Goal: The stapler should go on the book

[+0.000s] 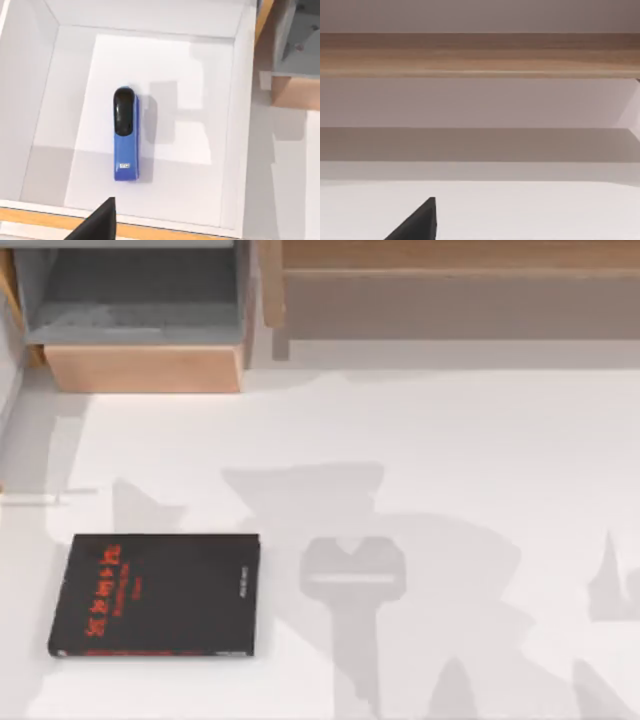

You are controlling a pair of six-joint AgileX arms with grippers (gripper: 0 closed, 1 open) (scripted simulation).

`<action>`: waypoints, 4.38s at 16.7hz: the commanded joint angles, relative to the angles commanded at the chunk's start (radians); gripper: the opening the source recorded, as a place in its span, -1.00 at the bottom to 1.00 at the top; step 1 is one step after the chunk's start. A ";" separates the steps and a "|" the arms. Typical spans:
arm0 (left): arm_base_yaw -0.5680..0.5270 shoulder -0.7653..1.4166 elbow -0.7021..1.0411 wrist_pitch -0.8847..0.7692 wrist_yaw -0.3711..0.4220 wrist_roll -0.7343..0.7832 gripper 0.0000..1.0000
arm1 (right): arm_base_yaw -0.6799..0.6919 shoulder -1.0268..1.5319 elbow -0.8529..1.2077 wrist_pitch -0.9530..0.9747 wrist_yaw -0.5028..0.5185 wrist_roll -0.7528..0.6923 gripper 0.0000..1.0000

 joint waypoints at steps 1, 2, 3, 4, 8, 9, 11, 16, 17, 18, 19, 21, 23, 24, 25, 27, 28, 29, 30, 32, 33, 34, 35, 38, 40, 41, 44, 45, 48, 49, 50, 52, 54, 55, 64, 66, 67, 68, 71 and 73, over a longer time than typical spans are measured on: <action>0.013 0.099 0.097 -0.055 0.001 0.007 1.00 | 0.000 0.000 0.000 0.000 0.000 0.000 1.00; 0.026 0.194 0.191 -0.108 0.001 0.014 1.00 | 0.000 0.000 0.000 0.000 0.000 0.000 1.00; 0.039 0.287 0.282 -0.159 0.002 0.021 1.00 | 0.000 0.000 0.000 0.000 0.000 0.000 1.00; 0.051 0.377 0.370 -0.209 0.003 0.028 1.00 | 0.000 0.000 0.000 0.000 0.000 0.000 1.00; 0.093 0.695 0.684 -0.383 0.004 0.051 1.00 | 0.000 0.000 0.000 0.000 0.000 0.000 1.00; 0.101 0.762 0.751 -0.420 0.005 0.056 1.00 | 0.000 0.000 0.000 0.000 0.000 0.000 1.00; 0.115 0.878 0.867 -0.483 0.006 0.064 1.00 | 0.000 0.000 0.000 0.000 0.000 0.000 1.00; 0.125 1.038 1.034 -0.568 0.010 0.079 1.00 | 0.000 0.000 0.000 0.000 0.000 0.000 1.00; 0.124 1.047 1.044 -0.571 0.011 0.080 1.00 | 0.000 0.000 0.000 0.000 0.000 0.000 1.00; 0.124 1.048 1.045 -0.571 0.011 0.080 1.00 | 0.000 0.000 0.000 0.000 0.000 0.000 1.00; 0.124 1.048 1.045 -0.571 0.011 0.080 1.00 | 0.000 0.000 0.000 0.000 0.000 0.000 1.00; 0.124 1.048 1.045 -0.571 0.011 0.080 1.00 | 0.000 0.000 0.000 0.000 0.000 0.000 1.00; 0.120 1.049 1.042 -0.570 0.011 0.080 1.00 | 0.000 0.000 0.000 0.000 0.000 0.000 1.00; 0.121 1.048 1.041 -0.569 0.011 0.080 1.00 | 0.000 0.000 0.000 0.000 0.000 0.000 1.00; 0.122 1.046 1.038 -0.568 0.011 0.080 1.00 | 0.000 0.000 0.000 0.000 0.000 0.000 1.00; 0.125 1.041 1.028 -0.563 0.011 0.082 1.00 | 0.000 0.000 0.000 0.000 0.000 0.000 1.00; 0.126 1.038 1.020 -0.559 0.011 0.083 1.00 | 0.000 0.000 0.000 0.000 0.000 0.000 1.00; 0.128 1.034 1.011 -0.553 0.011 0.085 1.00 | 0.000 0.000 0.000 0.000 0.000 0.000 1.00; 0.130 1.029 1.000 -0.547 0.011 0.086 1.00 | 0.000 0.000 0.000 0.000 0.000 0.000 1.00; 0.134 1.020 0.973 -0.528 0.012 0.089 1.00 | 0.000 0.000 0.000 0.000 0.000 0.000 1.00; 0.135 1.016 0.957 -0.517 0.012 0.090 1.00 | 0.000 0.000 0.000 0.000 0.000 0.000 1.00; 0.137 1.013 0.940 -0.503 0.012 0.091 1.00 | 0.000 0.000 0.000 0.000 0.000 0.000 1.00; 0.137 1.012 0.922 -0.488 0.013 0.092 1.00 | 0.000 0.000 0.000 0.000 0.000 0.000 1.00; 0.135 1.015 0.872 -0.435 0.012 0.089 1.00 | 0.000 0.000 0.000 0.000 0.000 0.000 1.00; 0.132 1.022 0.848 -0.398 0.012 0.084 1.00 | 0.000 0.000 0.000 0.000 0.000 0.000 1.00; 0.129 1.027 0.840 -0.382 0.011 0.082 1.00 | 0.000 0.000 0.000 0.000 0.000 0.000 1.00; 0.123 1.040 0.830 -0.365 0.011 0.079 1.00 | 0.000 0.000 0.000 0.000 0.000 0.000 1.00; 0.123 1.040 0.830 -0.365 0.011 0.079 1.00 | 0.000 0.000 0.000 0.000 0.000 0.000 1.00; 0.123 1.040 0.830 -0.365 0.011 0.079 0.85 | 0.000 0.000 0.000 0.000 0.000 0.000 1.00; 0.123 1.040 0.830 -0.365 0.011 0.079 0.70 | 0.000 0.000 0.000 0.000 0.000 0.000 1.00; 0.123 1.040 0.830 -0.365 0.011 0.079 0.55 | 0.000 0.000 0.000 0.000 0.000 0.000 1.00; 0.123 1.040 0.830 -0.365 0.011 0.079 0.25 | 0.000 0.000 0.000 0.000 0.000 0.000 1.00; 0.123 1.040 0.830 -0.365 0.011 0.079 -0.06 | 0.000 0.000 0.000 0.000 0.000 0.000 1.00; 0.123 1.040 0.830 -0.365 0.011 0.079 -0.21 | 0.000 0.000 0.000 0.000 0.000 0.000 1.00; 0.123 1.040 0.830 -0.365 0.011 0.079 -1.00 | 0.000 0.000 0.000 0.000 0.000 0.000 1.00; 0.123 1.040 0.830 -0.365 0.011 0.079 -1.00 | 0.000 0.000 0.000 0.000 0.000 0.000 1.00; 0.123 1.040 0.830 -0.365 0.011 0.079 -1.00 | 0.000 0.000 0.000 0.000 0.000 0.000 1.00; 0.123 1.040 0.830 -0.365 0.011 0.079 -1.00 | 0.000 0.000 0.000 0.000 0.000 0.000 1.00; 0.127 1.027 0.830 -0.365 0.010 0.073 -1.00 | 0.000 0.000 0.000 0.000 0.000 0.000 1.00; 0.130 0.982 0.807 -0.362 0.004 0.043 -1.00 | 0.000 0.000 0.000 0.000 0.000 0.000 1.00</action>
